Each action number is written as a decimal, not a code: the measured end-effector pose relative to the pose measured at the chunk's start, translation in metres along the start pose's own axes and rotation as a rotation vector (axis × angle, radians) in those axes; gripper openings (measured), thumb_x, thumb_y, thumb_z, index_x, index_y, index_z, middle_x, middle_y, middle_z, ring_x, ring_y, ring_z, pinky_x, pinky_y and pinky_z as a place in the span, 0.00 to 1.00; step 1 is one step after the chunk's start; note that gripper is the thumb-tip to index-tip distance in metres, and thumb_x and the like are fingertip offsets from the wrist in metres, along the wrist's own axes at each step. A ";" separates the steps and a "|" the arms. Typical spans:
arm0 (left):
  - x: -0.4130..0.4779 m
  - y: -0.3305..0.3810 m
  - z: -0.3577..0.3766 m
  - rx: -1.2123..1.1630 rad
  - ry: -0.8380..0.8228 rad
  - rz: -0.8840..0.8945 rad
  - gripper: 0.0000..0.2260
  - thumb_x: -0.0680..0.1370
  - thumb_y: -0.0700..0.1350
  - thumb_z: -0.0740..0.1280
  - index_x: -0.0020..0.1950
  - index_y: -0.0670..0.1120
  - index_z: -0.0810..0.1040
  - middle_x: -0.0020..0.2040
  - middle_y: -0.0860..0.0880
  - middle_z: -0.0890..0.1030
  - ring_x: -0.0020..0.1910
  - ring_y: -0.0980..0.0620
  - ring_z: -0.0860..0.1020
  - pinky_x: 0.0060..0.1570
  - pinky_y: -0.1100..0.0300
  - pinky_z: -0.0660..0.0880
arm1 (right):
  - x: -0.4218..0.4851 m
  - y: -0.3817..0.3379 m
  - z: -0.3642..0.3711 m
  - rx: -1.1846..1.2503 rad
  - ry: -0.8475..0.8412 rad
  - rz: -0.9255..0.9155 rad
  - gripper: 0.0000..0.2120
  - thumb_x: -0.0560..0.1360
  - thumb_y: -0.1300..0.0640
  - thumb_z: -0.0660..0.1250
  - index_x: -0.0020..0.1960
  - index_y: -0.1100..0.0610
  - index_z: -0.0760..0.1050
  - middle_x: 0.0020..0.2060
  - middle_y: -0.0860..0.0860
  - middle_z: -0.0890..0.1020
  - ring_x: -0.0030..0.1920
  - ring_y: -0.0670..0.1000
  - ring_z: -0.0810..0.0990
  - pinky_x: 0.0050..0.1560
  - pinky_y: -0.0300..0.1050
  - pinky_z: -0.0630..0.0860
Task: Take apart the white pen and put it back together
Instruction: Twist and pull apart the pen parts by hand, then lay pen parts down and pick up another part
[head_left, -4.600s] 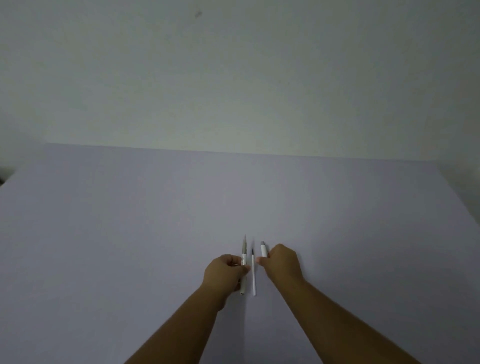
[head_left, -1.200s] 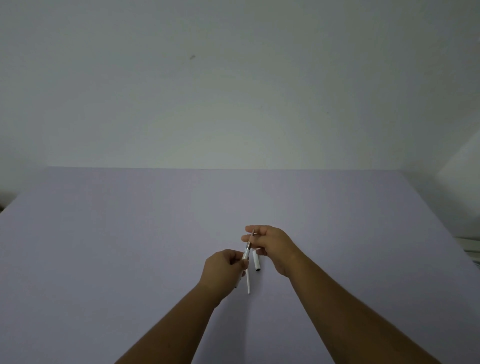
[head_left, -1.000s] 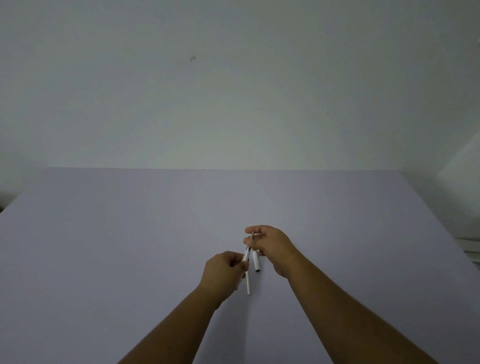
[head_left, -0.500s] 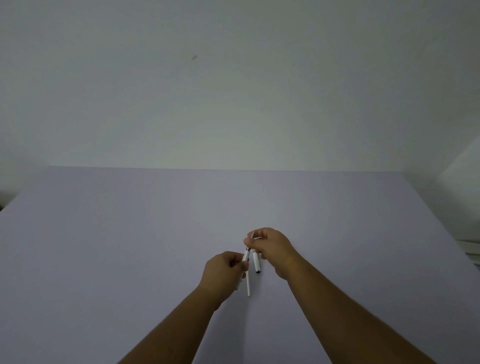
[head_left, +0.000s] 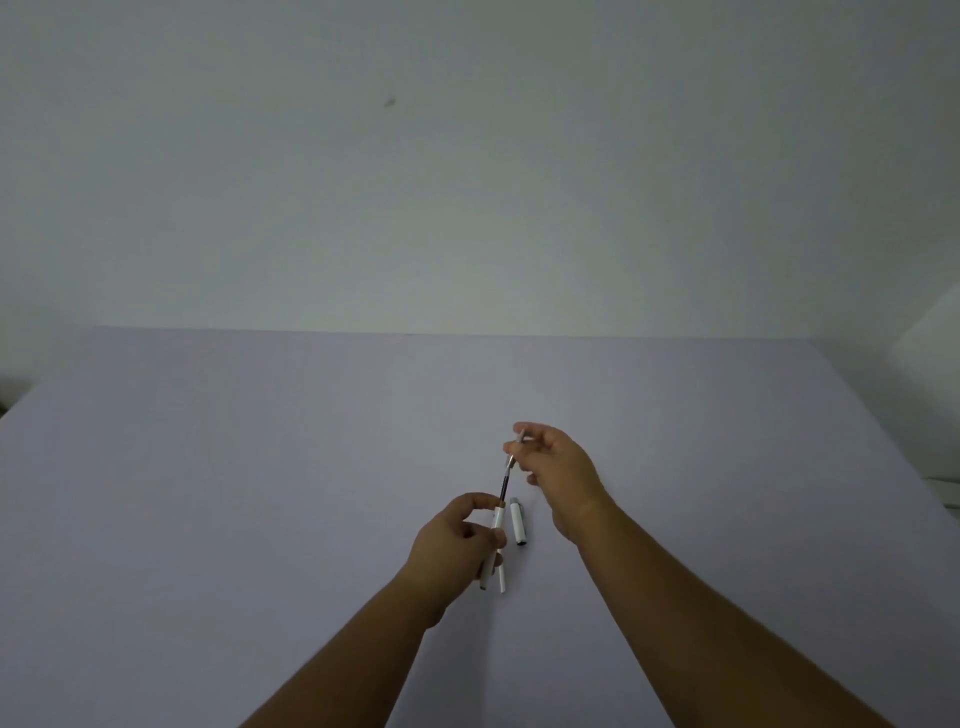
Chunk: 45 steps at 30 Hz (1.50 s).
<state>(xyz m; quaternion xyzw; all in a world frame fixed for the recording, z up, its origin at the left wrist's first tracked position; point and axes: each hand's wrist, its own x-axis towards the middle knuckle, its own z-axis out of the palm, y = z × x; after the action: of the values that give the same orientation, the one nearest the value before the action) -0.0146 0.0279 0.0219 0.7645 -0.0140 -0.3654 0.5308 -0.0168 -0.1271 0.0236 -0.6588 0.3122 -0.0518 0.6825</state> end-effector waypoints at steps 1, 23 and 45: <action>0.002 -0.002 0.000 0.000 -0.001 -0.008 0.11 0.76 0.39 0.67 0.52 0.55 0.78 0.41 0.45 0.84 0.39 0.49 0.83 0.49 0.52 0.83 | 0.005 0.001 -0.002 0.043 0.070 0.013 0.12 0.73 0.59 0.69 0.57 0.53 0.76 0.48 0.51 0.81 0.46 0.49 0.78 0.46 0.40 0.75; 0.041 -0.035 0.009 -0.127 0.054 -0.159 0.13 0.75 0.37 0.67 0.56 0.50 0.78 0.51 0.39 0.82 0.45 0.45 0.81 0.40 0.58 0.81 | 0.023 0.084 -0.014 -0.613 0.124 0.166 0.10 0.73 0.58 0.69 0.53 0.61 0.79 0.51 0.57 0.83 0.50 0.54 0.80 0.52 0.43 0.74; 0.044 -0.042 0.019 -0.035 0.091 -0.155 0.11 0.75 0.39 0.68 0.53 0.53 0.78 0.47 0.44 0.81 0.40 0.47 0.78 0.48 0.50 0.82 | 0.026 0.064 -0.032 -0.688 0.054 0.155 0.11 0.74 0.58 0.64 0.35 0.59 0.76 0.34 0.57 0.79 0.36 0.54 0.76 0.42 0.49 0.75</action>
<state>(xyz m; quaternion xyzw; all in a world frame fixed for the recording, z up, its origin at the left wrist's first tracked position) -0.0084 0.0133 -0.0397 0.7698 0.0756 -0.3707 0.5141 -0.0336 -0.1596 -0.0436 -0.8229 0.3785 0.0907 0.4139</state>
